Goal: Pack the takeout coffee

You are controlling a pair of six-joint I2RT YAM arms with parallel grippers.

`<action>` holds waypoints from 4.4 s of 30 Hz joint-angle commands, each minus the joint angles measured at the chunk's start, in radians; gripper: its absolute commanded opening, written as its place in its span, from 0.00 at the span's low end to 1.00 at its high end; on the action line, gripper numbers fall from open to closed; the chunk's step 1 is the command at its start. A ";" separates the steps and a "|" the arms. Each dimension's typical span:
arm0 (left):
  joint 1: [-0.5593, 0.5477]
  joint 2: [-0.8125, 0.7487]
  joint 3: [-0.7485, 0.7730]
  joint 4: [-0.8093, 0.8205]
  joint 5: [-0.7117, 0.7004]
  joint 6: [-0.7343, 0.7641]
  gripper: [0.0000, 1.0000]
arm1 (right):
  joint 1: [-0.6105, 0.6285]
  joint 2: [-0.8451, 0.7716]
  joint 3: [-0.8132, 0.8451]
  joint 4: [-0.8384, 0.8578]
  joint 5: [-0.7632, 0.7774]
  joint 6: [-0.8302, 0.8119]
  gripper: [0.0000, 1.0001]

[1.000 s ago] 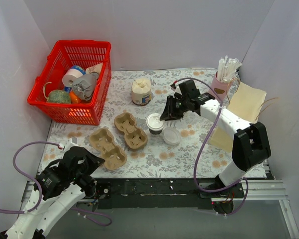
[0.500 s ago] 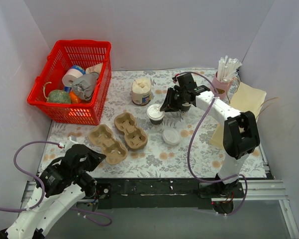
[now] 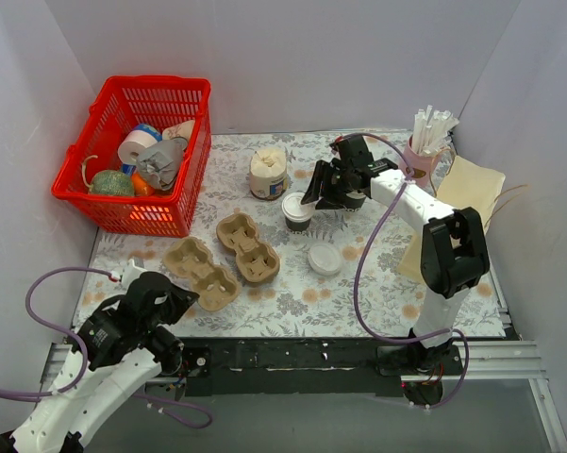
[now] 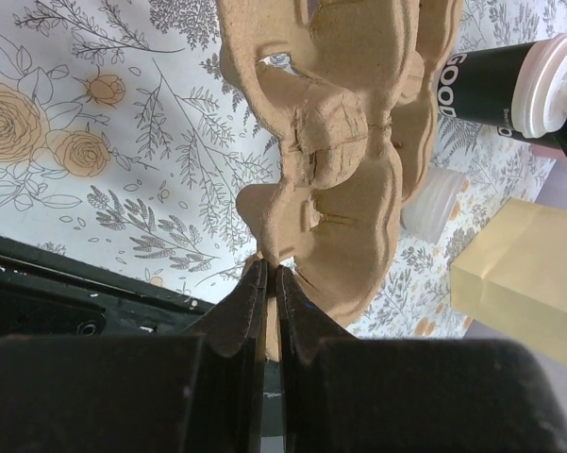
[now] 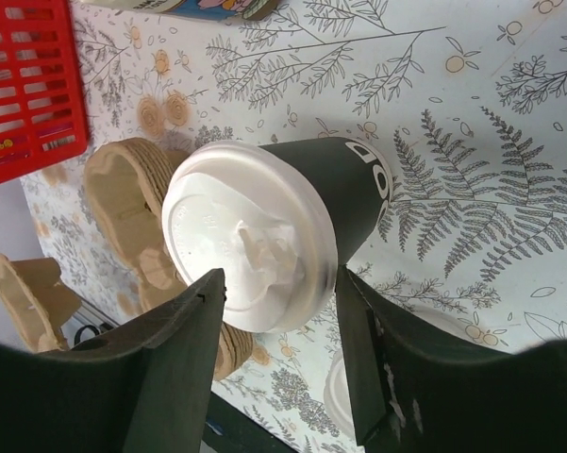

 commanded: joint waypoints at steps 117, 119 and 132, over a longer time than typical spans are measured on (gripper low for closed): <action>0.006 -0.038 0.025 -0.016 -0.071 -0.112 0.98 | 0.101 -0.657 -0.167 -0.166 0.717 -0.399 0.80; 0.006 -0.037 0.027 -0.011 -0.070 -0.107 0.98 | 0.089 -0.662 -0.050 -0.223 0.823 -0.364 0.83; 0.006 -0.020 0.022 0.021 -0.048 -0.064 0.98 | -0.488 -0.511 0.306 -0.429 0.652 -0.324 0.88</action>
